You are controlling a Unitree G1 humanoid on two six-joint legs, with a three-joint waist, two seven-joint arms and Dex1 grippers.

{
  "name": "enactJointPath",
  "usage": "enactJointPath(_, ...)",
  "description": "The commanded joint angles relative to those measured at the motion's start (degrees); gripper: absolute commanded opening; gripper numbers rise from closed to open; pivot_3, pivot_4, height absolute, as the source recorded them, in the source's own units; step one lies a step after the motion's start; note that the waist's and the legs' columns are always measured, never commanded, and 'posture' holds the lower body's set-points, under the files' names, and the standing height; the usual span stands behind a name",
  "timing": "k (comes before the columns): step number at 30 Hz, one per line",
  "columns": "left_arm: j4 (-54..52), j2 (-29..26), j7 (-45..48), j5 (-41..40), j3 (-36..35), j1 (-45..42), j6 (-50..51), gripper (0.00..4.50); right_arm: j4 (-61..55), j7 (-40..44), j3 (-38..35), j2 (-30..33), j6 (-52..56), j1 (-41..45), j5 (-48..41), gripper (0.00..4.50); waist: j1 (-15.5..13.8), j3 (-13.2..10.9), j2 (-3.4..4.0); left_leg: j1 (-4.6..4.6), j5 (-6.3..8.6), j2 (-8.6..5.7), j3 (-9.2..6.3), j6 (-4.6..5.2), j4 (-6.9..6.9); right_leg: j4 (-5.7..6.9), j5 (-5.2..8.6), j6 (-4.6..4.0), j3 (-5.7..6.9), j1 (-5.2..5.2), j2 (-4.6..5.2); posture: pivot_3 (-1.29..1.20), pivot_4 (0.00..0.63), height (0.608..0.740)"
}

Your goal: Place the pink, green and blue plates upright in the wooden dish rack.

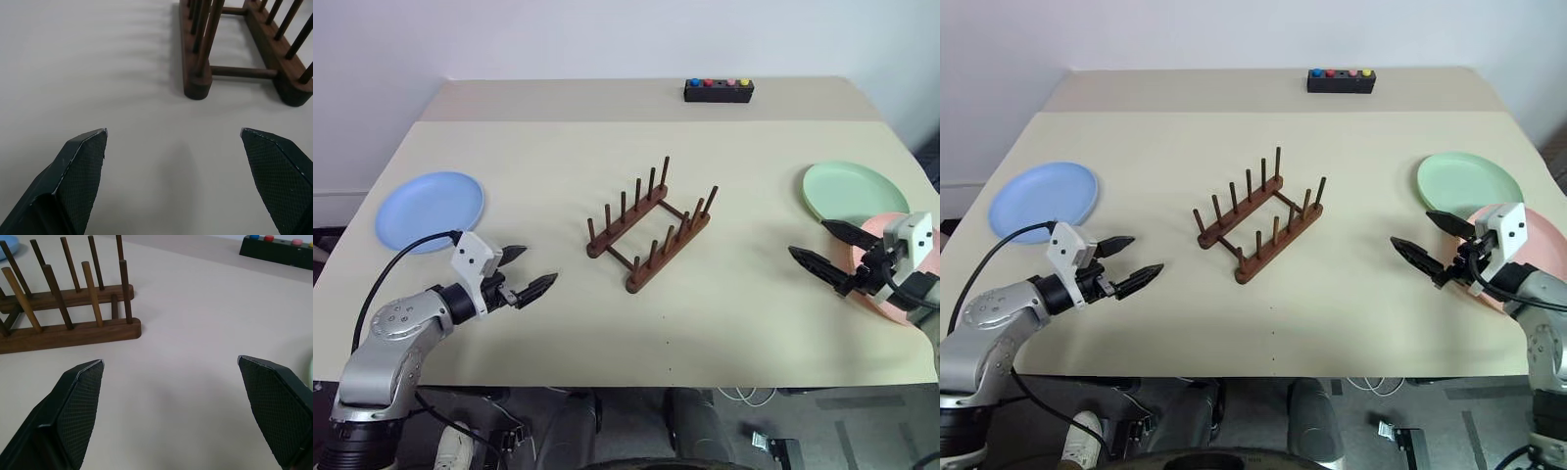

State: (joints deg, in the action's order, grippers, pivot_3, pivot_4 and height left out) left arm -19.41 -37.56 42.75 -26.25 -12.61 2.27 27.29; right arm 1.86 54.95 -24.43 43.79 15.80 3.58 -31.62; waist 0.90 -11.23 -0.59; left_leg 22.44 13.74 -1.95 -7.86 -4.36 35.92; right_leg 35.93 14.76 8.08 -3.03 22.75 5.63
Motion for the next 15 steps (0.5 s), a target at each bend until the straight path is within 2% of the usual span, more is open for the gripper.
enactJointPath(1,-2.4,-0.9,-0.5,-0.7,-2.5,0.6,0.1,4.50,0.4,-0.2,0.2,-0.6,-1.4,1.4,0.3,4.48,0.0,0.0,0.00,0.00,0.00,0.00,0.00,0.00,0.00,0.00,0.00,0.00,0.00,0.00,0.00,0.00,0.150,0.740)
enactJointPath(6,-2.8,-0.5,-1.5,-1.0,-2.5,0.8,0.4,4.50,1.6,-0.2,1.7,-1.4,-2.3,2.7,1.4,4.48,-0.1,0.0,0.00,0.01,0.00,0.00,0.00,0.00,0.04,0.00,0.00,-0.01,0.00,-0.01,0.00,0.00,0.150,0.740)
enactJointPath(15,-4.6,-1.1,0.7,-2.5,-1.5,3.9,1.2,4.50,-3.4,-0.3,0.4,-0.3,0.2,-1.2,0.0,4.48,-0.1,0.0,0.01,0.01,0.00,0.00,0.01,0.00,0.02,-0.01,0.00,-0.01,0.00,0.00,0.00,0.00,0.150,0.740)
